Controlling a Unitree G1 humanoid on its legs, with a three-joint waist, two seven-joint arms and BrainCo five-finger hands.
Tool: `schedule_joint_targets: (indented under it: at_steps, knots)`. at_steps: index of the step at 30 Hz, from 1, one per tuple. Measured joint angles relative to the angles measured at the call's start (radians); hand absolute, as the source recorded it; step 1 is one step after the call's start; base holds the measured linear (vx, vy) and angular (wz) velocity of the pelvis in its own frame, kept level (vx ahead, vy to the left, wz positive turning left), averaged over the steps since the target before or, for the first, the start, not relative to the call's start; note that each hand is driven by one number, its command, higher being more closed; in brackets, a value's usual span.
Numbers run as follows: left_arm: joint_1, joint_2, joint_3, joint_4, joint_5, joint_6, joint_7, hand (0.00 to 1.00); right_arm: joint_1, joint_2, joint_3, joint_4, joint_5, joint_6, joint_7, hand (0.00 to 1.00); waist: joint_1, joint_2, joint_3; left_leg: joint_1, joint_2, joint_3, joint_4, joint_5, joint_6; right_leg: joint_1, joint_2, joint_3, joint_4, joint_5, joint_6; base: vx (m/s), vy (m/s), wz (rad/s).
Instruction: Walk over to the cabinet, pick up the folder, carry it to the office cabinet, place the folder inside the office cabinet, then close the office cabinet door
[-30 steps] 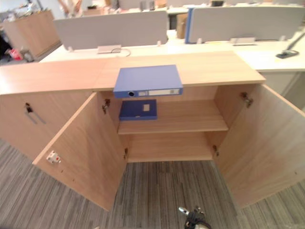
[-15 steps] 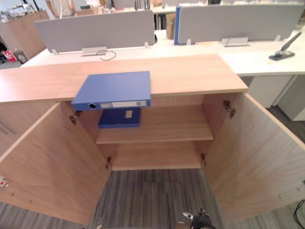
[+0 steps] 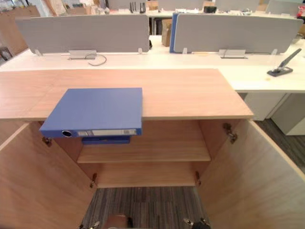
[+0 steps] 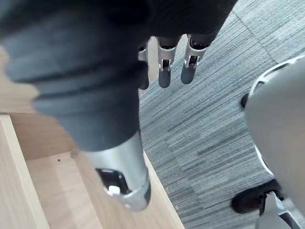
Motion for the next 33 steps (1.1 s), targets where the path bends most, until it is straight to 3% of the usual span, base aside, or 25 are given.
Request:
schedule_joint_targets:
  at_steps: [1, 2, 5, 9, 20, 26, 33]
  knots:
    - [-0.002, 0.016, 0.0, 0.003, 0.001, 0.003, -0.008, 0.0, 0.0, 0.016, 0.0, -0.001, 0.0, -0.001, 0.001, 0.0, -0.001, -0.023, -0.006, 0.024, -0.029, 0.002, -0.066, 0.027, 0.008, -0.008, -0.013, 0.019, -0.014, 0.008, -0.013, 0.21, 0.08, 0.14]
    - [-0.003, 0.018, -0.001, 0.007, 0.001, 0.003, -0.012, 0.0, 0.0, 0.019, 0.0, -0.001, -0.001, -0.001, 0.001, 0.0, 0.0, -0.025, -0.004, 0.04, -0.039, 0.003, -0.094, 0.039, 0.013, -0.009, -0.014, 0.028, -0.018, 0.013, -0.019, 0.13, 0.057, 0.21]
    - [0.002, 0.019, -0.007, 0.026, -0.037, 0.004, -0.05, 0.0, 0.002, 0.016, 0.023, -0.006, -0.016, -0.001, 0.014, 0.0, 0.0, -0.019, -0.017, 0.14, -0.084, 0.017, -0.254, 0.106, 0.018, -0.012, -0.037, 0.031, -0.021, 0.029, -0.005, 0.06, -0.012, 0.01]
    - [-0.008, 0.023, -0.056, 0.055, -0.161, 0.006, -0.102, 0.0, 0.003, 0.001, 0.056, -0.014, -0.044, -0.001, 0.038, 0.0, -0.009, -0.004, -0.041, 0.222, -0.098, 0.002, -0.549, 0.267, 0.004, -0.053, -0.032, 0.033, -0.04, 0.04, 0.012, 0.02, -0.059, 0.04]
    - [0.0, 0.058, -0.208, 0.05, -0.419, 0.003, -0.141, 0.0, -0.003, -0.024, 0.098, 0.007, -0.079, 0.002, 0.045, 0.0, -0.03, 0.0, -0.039, 0.217, -0.12, -0.059, -0.56, 0.268, 0.003, -0.043, -0.032, 0.024, -0.065, 0.033, 0.024, -0.05, -0.004, 0.03]
    - [0.12, 0.017, -0.316, -0.308, -0.521, 0.001, -0.132, 0.0, -0.004, -0.038, 0.136, 0.004, -0.087, 0.006, 0.044, 0.0, -0.029, -0.007, -0.035, 0.214, -0.141, -0.088, -0.56, 0.28, 0.008, -0.043, -0.048, 0.019, -0.067, 0.022, 0.041, -0.03, 0.038, 0.06]
    - [0.228, -0.026, -0.254, -0.725, -0.534, -0.001, -0.077, 0.0, 0.007, -0.002, 0.186, -0.048, -0.135, 0.024, 0.044, 0.0, 0.005, -0.032, -0.02, 0.223, -0.149, -0.105, -0.555, 0.284, 0.015, -0.019, -0.051, 0.015, -0.066, 0.025, 0.045, 0.02, 0.012, 0.08]
